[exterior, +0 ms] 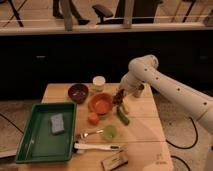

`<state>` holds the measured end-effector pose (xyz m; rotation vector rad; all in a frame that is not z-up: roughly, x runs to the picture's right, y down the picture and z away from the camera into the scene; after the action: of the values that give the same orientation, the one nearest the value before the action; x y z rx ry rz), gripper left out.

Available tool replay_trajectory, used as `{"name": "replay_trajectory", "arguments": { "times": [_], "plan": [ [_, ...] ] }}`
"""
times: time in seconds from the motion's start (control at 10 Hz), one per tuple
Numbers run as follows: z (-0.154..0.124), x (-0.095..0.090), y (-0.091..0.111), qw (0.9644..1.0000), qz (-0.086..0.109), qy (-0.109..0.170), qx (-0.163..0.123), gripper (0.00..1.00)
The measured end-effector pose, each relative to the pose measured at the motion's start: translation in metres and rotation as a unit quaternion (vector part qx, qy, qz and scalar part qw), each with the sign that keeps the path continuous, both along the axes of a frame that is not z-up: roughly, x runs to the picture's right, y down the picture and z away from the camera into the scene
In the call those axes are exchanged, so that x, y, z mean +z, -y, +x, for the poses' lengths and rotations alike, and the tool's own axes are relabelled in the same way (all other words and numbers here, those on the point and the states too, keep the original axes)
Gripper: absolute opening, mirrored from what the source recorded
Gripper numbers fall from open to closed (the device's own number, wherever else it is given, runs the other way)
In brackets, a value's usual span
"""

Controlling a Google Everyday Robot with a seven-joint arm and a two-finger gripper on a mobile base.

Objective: Place grapes in red bowl

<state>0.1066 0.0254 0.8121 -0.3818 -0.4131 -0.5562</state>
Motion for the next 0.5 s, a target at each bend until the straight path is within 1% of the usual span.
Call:
{"name": "replay_trajectory", "arguments": {
  "times": [0.3, 0.5],
  "plan": [
    [-0.003, 0.0026, 0.0014, 0.9999, -0.001, 0.009, -0.005, 0.0],
    [-0.0038, -0.0018, 0.0077, 0.9999, 0.003, 0.015, -0.007, 0.0]
  ]
}}
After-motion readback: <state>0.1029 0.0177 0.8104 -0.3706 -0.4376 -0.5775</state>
